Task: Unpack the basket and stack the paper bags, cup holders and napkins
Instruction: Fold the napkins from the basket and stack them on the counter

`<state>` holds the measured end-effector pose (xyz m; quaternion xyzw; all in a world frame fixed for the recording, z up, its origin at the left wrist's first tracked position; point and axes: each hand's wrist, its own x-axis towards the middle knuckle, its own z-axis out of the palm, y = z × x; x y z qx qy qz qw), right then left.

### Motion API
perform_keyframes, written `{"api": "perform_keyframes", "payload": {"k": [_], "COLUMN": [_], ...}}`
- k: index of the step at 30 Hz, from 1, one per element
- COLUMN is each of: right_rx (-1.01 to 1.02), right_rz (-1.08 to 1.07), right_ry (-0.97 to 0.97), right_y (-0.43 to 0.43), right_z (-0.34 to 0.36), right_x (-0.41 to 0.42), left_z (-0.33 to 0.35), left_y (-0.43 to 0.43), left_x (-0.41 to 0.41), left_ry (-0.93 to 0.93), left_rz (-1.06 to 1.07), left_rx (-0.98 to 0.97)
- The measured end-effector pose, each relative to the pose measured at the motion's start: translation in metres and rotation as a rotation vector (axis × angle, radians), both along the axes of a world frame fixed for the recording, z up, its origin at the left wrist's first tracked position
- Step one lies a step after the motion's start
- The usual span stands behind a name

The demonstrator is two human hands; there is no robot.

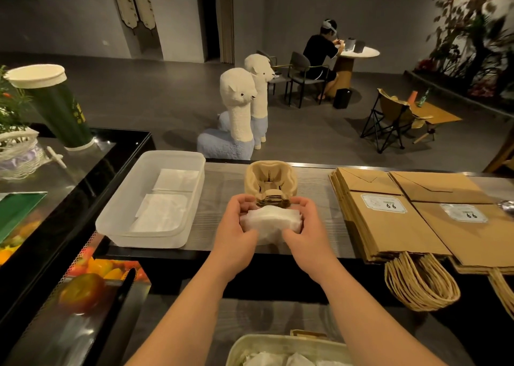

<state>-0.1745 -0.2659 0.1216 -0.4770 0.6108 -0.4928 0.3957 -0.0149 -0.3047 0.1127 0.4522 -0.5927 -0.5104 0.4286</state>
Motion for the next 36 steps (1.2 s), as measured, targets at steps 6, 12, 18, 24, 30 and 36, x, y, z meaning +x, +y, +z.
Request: {"api": "perform_keyframes", "payload": {"k": [6,12,18,24,30,36], "right_rx": [-0.016,0.004,-0.004,0.037,0.011,-0.045], "right_rz": [-0.08,-0.049,-0.028,0.001,-0.076,-0.017], "right_ry": [-0.024,-0.037,-0.061,-0.069,0.004,0.269], "right_y": [0.001,0.0,0.001,0.002,0.002,0.032], "right_z": [-0.001,-0.003,-0.004,-0.003,0.001,0.033], "right_x": [-0.003,-0.002,-0.004,-0.006,-0.005,-0.032], "left_z": [0.003,0.0,0.001,0.014,0.034,0.041], "left_y": [-0.004,-0.01,-0.016,-0.01,-0.013,-0.006], "left_x": [0.013,0.024,0.022,0.019,0.03,0.036], "left_ry": [0.018,-0.123,-0.178,-0.06,0.308,0.442], "left_rz": [-0.021,0.018,0.097,0.184,0.361,0.377], "left_rx": [0.044,0.037,0.079,-0.016,0.144,0.232]}}
